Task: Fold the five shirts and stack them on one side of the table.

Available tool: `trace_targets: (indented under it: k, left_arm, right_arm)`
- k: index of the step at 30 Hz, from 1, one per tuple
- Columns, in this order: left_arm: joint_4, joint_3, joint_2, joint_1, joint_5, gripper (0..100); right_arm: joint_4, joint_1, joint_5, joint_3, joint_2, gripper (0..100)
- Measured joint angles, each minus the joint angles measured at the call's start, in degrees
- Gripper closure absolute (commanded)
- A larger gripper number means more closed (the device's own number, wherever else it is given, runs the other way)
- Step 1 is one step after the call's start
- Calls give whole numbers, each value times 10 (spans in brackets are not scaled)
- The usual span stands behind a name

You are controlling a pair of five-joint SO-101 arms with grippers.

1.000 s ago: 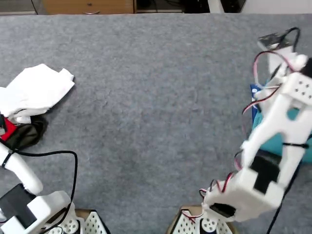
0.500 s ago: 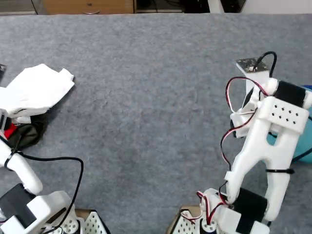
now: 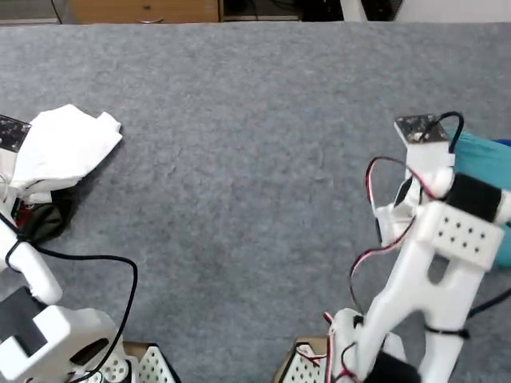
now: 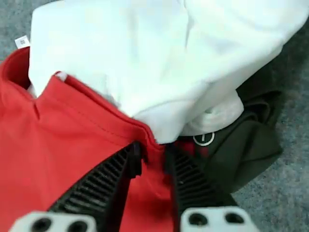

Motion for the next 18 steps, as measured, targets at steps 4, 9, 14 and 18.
trace_targets:
  k: [4, 9, 14, 18]
  left_arm:
    - [0, -11, -9, 0, 40, 983]
    - [5, -39, -85, 1, 104, 982]
    - [58, -59, -190, 26, 170, 982]
    - [102, -84, -281, 72, 282, 982]
  right_arm:
    - [0, 0, 0, 21, -52, 996]
    - [1, 0, 0, 22, -92, 996]
    - [1, 0, 0, 22, -96, 996]
    - [1, 0, 0, 22, -96, 996]
